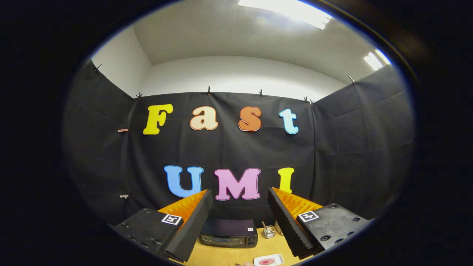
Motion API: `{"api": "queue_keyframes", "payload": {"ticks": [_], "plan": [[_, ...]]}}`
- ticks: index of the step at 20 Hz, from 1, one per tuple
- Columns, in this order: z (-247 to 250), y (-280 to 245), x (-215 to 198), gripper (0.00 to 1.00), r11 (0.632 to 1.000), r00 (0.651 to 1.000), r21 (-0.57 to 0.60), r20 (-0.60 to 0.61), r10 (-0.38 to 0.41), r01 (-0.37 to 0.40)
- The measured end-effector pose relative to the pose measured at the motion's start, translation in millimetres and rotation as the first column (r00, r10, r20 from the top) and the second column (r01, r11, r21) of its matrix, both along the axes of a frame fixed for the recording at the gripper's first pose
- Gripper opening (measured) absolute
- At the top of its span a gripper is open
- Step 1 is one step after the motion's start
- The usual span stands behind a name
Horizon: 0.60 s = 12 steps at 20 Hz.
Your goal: Open the toaster oven, put the food inside, and close the toaster oven door.
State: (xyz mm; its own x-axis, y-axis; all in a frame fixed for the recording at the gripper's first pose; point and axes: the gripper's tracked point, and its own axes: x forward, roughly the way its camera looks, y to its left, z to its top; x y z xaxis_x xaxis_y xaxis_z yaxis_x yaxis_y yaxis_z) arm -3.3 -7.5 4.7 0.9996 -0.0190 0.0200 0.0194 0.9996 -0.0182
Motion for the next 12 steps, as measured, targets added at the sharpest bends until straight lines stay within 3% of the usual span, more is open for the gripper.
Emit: {"api": "queue_keyframes", "payload": {"ticks": [12], "plan": [[-4.9,4.5,1.9,0.98,1.0,1.0,-0.006,-0.009,-0.014,0.014]]}}
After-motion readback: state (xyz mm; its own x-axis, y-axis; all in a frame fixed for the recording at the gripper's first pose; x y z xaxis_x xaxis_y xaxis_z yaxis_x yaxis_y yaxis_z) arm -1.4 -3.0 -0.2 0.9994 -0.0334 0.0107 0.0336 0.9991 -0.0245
